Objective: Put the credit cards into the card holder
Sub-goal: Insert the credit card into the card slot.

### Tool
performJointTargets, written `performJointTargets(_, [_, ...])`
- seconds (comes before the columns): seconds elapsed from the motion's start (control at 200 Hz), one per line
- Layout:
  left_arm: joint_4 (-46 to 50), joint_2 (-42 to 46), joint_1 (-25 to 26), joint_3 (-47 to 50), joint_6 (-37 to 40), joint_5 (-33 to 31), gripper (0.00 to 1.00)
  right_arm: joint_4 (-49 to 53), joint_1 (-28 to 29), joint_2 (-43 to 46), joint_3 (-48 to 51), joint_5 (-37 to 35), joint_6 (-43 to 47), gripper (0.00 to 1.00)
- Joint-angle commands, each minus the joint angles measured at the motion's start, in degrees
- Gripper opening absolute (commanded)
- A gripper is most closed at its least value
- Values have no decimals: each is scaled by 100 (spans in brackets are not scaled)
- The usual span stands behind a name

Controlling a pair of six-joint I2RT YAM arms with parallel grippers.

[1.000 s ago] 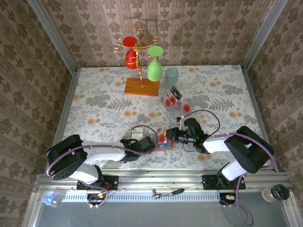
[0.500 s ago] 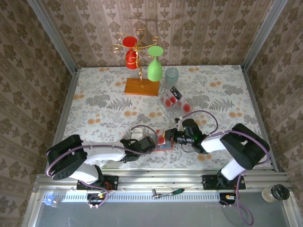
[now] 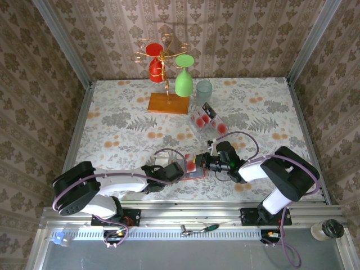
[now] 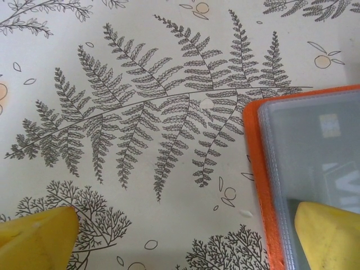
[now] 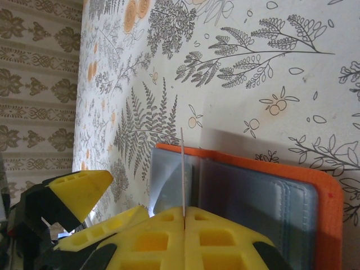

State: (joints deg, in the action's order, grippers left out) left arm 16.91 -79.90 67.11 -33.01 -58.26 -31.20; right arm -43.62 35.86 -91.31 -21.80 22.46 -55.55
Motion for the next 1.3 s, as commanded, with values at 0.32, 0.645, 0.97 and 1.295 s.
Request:
performJointTargets(0.32, [219,37,39,-34,51,-84,100,-386,54,-311,9,-75,-49,0])
performJointTargets(0.645, [115,-165,39,48,-28,-18,100,134,93,-48,9,-237,343,0])
performJointTargets(0.97, [78,-209,39,67,-45,-9,100,464,216,122,27,-428,671,0])
performJointTargets(1.295, [69,-210,45,67,-50,-9,100,725,397,200,1,-593,928,0])
